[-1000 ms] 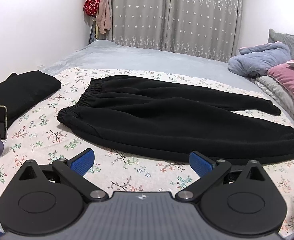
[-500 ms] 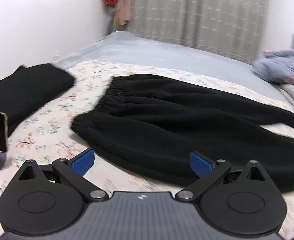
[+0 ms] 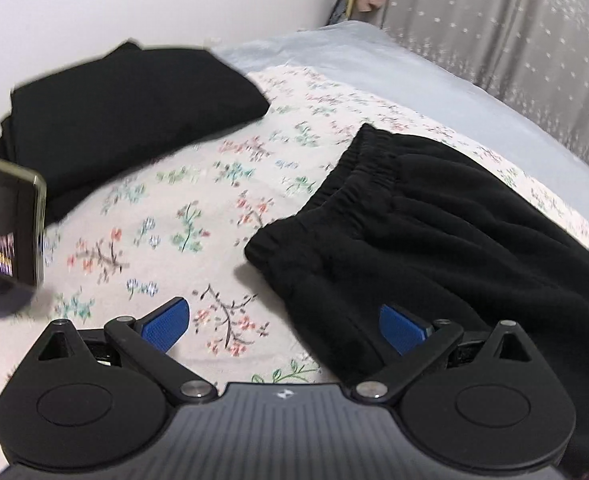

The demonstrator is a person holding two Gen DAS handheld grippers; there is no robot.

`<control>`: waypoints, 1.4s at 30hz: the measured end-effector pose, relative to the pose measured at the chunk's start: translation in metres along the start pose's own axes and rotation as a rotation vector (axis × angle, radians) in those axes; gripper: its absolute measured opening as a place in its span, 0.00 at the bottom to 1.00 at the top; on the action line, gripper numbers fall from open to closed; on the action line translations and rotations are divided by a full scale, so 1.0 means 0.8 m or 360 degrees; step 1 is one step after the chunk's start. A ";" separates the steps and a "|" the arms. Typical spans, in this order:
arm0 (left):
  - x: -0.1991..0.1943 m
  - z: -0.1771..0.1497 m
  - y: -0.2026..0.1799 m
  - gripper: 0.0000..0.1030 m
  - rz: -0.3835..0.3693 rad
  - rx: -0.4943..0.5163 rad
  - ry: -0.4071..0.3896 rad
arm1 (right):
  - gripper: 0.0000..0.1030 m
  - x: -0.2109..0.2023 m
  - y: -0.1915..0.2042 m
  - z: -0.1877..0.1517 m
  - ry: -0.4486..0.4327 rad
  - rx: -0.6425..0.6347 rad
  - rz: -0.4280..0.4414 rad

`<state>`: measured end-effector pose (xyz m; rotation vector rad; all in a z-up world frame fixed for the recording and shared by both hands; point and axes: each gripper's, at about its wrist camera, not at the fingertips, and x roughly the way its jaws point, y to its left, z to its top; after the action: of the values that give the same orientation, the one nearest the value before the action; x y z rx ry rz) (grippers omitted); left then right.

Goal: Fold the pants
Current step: 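Grasp the waistband with the left gripper while the right gripper grasps the waistband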

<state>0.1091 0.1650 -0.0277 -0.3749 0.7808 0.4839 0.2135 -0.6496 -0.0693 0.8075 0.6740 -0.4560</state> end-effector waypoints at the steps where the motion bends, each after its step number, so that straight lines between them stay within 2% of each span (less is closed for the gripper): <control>1: 0.001 0.000 0.006 0.96 -0.0017 -0.0034 0.0003 | 0.76 0.004 -0.004 0.003 -0.0011 0.0030 0.0001; 2: 0.001 0.000 0.008 0.96 -0.0022 -0.0048 0.0005 | 0.57 0.009 -0.011 0.007 -0.0013 0.0074 0.0017; 4: 0.001 -0.001 0.010 0.96 -0.0001 -0.0049 0.0007 | 0.35 0.021 -0.030 0.013 0.0012 0.0206 0.0058; 6: 0.006 -0.001 0.011 0.95 0.0008 -0.0058 0.0018 | 0.27 0.036 -0.041 0.023 0.0019 0.0274 0.0032; 7: 0.009 0.000 0.013 0.95 0.0005 -0.0076 0.0026 | 0.20 0.042 -0.043 0.025 0.0010 0.0263 -0.0008; 8: 0.011 0.001 0.013 0.94 -0.0001 -0.0088 0.0037 | 0.17 0.048 -0.042 0.026 -0.0001 0.0238 -0.0051; 10: 0.017 0.005 0.014 0.93 -0.0012 -0.0102 0.0043 | 0.17 0.056 -0.037 0.025 -0.0030 0.0195 -0.0111; 13: 0.020 0.005 0.016 0.93 0.0016 -0.0114 0.0015 | 0.17 0.061 -0.027 0.022 -0.0044 0.0162 -0.0130; 18: 0.038 0.008 0.025 0.89 -0.0107 -0.0251 0.0054 | 0.18 0.077 -0.021 0.016 -0.0060 0.0136 -0.0186; 22: 0.047 0.012 0.016 0.86 -0.0088 -0.0201 0.0000 | 0.19 0.079 -0.021 0.017 -0.0075 0.0112 -0.0173; 25: 0.062 0.014 0.014 0.63 -0.0144 -0.0231 0.0011 | 0.17 0.082 -0.018 0.017 -0.0083 0.0060 -0.0170; 26: 0.065 0.013 0.012 0.45 -0.0148 -0.0217 0.0016 | 0.14 0.082 -0.017 0.017 -0.0088 0.0050 -0.0163; 27: 0.066 0.013 0.007 0.31 -0.0136 -0.0183 0.0018 | 0.13 0.081 -0.016 0.017 -0.0098 0.0037 -0.0145; 30: 0.057 0.015 0.004 0.24 -0.0136 -0.0141 -0.0039 | 0.10 0.074 -0.007 0.018 -0.0148 0.0013 -0.0093; 33: 0.039 0.024 0.016 0.19 -0.0190 -0.0211 -0.0113 | 0.09 0.055 0.006 0.023 -0.0206 -0.0036 -0.0019; 37: 0.022 0.030 0.025 0.15 -0.0165 -0.0240 -0.0135 | 0.08 0.021 0.019 0.028 -0.0261 -0.0127 0.0078; 42: 0.010 0.031 0.037 0.14 -0.0151 -0.0318 -0.0130 | 0.08 -0.009 0.015 0.028 -0.0272 -0.0255 0.0077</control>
<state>0.1121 0.2042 -0.0215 -0.5718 0.6342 0.4862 0.2240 -0.6587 -0.0466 0.6247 0.5243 -0.4162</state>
